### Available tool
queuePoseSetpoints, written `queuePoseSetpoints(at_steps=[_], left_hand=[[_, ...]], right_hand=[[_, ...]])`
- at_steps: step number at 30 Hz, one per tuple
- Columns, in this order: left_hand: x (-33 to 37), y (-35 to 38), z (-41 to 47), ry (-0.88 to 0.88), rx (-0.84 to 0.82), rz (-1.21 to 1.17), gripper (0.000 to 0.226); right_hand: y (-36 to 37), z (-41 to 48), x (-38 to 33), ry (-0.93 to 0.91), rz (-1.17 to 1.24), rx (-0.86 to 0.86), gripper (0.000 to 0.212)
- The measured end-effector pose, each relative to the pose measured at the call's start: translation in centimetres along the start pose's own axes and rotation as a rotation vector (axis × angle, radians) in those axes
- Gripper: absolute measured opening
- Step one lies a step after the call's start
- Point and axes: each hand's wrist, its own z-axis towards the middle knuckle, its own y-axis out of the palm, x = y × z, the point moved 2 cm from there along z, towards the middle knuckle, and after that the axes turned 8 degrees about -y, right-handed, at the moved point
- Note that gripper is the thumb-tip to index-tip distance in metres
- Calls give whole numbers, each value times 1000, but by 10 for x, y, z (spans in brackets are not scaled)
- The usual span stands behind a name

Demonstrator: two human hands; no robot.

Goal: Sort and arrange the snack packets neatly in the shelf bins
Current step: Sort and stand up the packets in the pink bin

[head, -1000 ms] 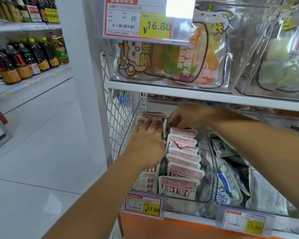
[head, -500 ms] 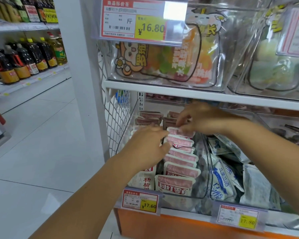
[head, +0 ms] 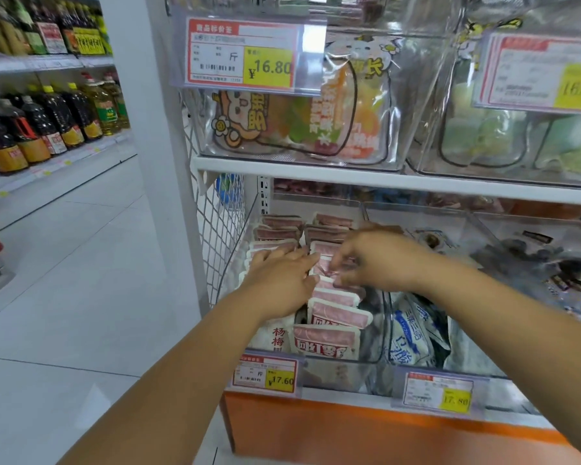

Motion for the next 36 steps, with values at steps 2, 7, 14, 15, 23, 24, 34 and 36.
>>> queuePoseSetpoints(at_steps=[2,7,14,15,23,24,34,36], left_hand=[[-2,-8,-5,6,30,-146,52],[-3,-51,-44,41,26,-276,48],[-10,-28,-64,138,-92,-43,34],[-9,-20,-61,147,-45,-33,35],[-12,3,-64,98,155,-181,35],[-12,3,-68,102,172,-145,45],[-7,3,-80,125,182,28,61],[3,-5,-78,136,174,-43,60]], right_hand=[[5,3,-1,37,-12,-54,22],[6,30,6,114,-33,-193,9],[-1,-37,-17,-77,135,127,32],[4,-51,-24,-94,148,103,36],[31,-66,-29,70,-68,53,29],[31,-66,-29,80,-85,47,28],[38,-84,-27,-28,179,223,45],[23,-95,-14,6,367,412,38]])
